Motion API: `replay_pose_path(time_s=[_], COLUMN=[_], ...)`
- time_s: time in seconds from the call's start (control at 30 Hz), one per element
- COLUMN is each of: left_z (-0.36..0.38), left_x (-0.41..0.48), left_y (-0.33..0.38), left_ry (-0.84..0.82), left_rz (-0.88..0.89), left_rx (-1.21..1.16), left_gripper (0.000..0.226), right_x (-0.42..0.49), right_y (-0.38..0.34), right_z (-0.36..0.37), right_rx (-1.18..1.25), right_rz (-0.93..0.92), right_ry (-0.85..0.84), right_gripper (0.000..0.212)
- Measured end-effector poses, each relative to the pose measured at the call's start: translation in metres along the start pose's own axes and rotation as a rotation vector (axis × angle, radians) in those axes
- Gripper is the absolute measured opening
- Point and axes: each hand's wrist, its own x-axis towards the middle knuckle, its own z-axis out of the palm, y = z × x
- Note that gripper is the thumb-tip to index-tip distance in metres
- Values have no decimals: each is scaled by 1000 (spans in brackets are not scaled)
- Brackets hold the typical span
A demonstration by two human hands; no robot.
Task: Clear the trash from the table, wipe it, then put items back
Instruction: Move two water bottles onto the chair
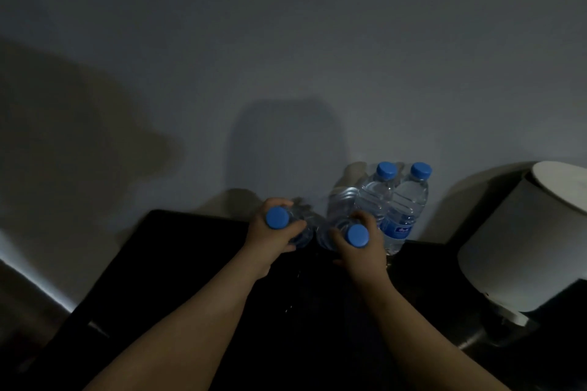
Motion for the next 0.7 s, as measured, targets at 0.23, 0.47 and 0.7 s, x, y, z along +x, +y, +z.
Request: replay_pose_path(time_s=[0.23, 0.47, 0.7], left_z=[-13, -20, -12], left_x=[-55, -123, -193], left_y=[-18, -34, -37], left_ry=[36, 124, 190], left_rz=[48, 59, 24], left_rx=[16, -88, -110], left_gripper=[37, 38, 36], right_x=[-59, -124, -174], right_y=[4, 4, -1], right_z=[-17, -43, -68], right_rx=[164, 442, 495], right_rz=[111, 294, 315], right_ry=[66, 124, 151], right_gripper=[43, 29, 26])
